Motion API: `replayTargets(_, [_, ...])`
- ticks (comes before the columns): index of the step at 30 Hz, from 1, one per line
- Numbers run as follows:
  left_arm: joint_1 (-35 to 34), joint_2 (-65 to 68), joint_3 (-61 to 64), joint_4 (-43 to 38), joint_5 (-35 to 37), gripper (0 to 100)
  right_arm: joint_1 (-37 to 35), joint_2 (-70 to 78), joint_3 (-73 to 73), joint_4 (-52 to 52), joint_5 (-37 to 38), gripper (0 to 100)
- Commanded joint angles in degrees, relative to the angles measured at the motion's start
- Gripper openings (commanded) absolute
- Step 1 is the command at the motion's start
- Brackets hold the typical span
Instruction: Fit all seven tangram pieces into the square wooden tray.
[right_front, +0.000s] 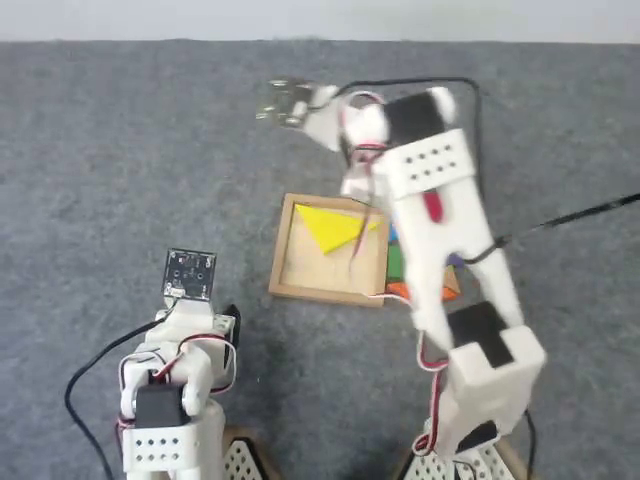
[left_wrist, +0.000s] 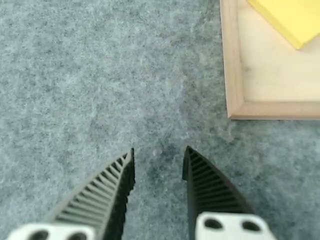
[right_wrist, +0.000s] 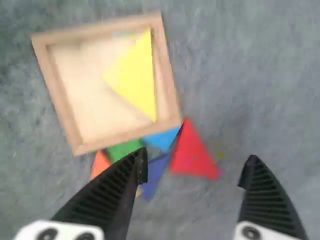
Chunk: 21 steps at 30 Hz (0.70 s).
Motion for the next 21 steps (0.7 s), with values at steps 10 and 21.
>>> replayTargets(10, [0.0, -1.6, -0.5, 0.5, -0.4, 15, 15.3, -5.9, 29.6, -22.2, 7.2, 41.5])
replayTargets(21, [0.0, -1.6, -0.5, 0.5, -0.4, 15, 17.5, -5.2, 41.3, -38.9, 16.3, 41.3])
